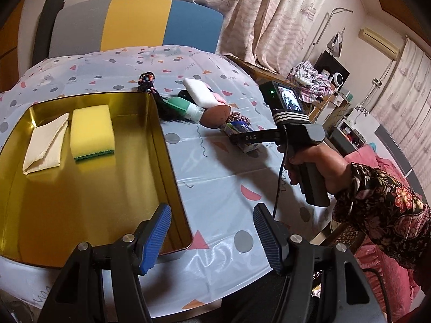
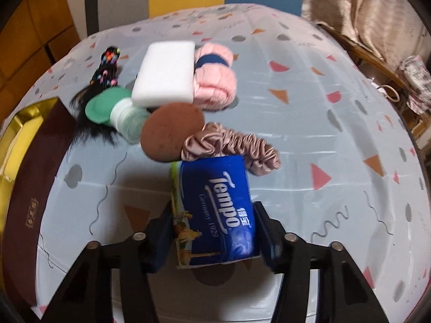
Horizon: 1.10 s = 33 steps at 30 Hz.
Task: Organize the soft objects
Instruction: 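Grasp the pink satin scrunchie with the left tool while the right tool holds the tissue pack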
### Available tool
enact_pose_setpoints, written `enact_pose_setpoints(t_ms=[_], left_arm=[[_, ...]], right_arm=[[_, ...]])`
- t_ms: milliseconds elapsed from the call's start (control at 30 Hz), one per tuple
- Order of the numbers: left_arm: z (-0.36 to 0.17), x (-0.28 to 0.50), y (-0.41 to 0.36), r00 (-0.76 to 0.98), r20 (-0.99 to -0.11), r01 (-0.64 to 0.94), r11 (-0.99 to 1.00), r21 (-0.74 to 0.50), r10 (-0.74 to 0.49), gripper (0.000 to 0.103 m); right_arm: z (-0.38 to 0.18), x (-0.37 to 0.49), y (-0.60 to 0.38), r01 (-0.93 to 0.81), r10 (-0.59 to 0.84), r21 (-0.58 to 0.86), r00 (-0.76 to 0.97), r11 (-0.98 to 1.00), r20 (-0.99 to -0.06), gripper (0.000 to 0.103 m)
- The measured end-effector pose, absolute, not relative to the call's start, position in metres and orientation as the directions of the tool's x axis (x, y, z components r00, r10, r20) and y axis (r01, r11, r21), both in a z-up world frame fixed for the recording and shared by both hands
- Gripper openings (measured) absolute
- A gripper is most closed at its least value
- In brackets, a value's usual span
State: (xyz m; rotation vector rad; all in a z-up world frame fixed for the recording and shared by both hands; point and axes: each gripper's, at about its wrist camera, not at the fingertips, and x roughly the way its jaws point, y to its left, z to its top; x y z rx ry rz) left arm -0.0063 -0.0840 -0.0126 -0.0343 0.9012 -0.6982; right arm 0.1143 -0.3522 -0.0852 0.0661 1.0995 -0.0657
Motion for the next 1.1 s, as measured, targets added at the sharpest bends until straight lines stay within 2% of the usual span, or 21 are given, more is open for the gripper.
enact_pose_setpoints(t_ms=[200, 467, 633, 800, 1000, 1100], left_arm=[[-0.008, -0.002, -0.102, 0.408, -0.711, 0.564, 0.770, -0.297, -0.573, 0.064], [0.004, 0.017, -0.137, 0.387, -0.724, 0.576, 0.763, -0.293, -0.571, 0.064], [0.006, 0.039, -0.180, 0.369, -0.762, 0.595, 0.765, -0.246, -0.532, 0.064], [-0.008, 0.067, -0.230, 0.288, -0.813, 0.637, 0.735, -0.232, -0.506, 0.064], [-0.039, 0.108, -0.279, 0.136, -0.860, 0.599, 0.732, -0.324, -0.492, 0.064], [-0.050, 0.122, -0.300, 0.163, -0.873, 0.609, 0.743, -0.278, -0.460, 0.064]], right_arm=[[-0.083, 0.104, -0.370, 0.078, -0.023, 0.009, 0.413, 0.997, -0.910, 0.054], [-0.082, 0.096, -0.431, 0.269, -0.061, 0.046, 0.378, 0.962, -0.924, 0.053], [-0.079, 0.089, -0.462, 0.394, -0.030, 0.142, 0.399, 0.908, -0.916, 0.053], [-0.079, 0.083, -0.482, 0.457, 0.020, 0.229, 0.417, 0.860, -0.909, 0.053], [-0.071, 0.077, -0.484, 0.475, 0.016, 0.246, 0.436, 0.845, -0.900, 0.053], [-0.067, 0.078, -0.486, 0.479, 0.002, 0.246, 0.453, 0.842, -0.891, 0.053]])
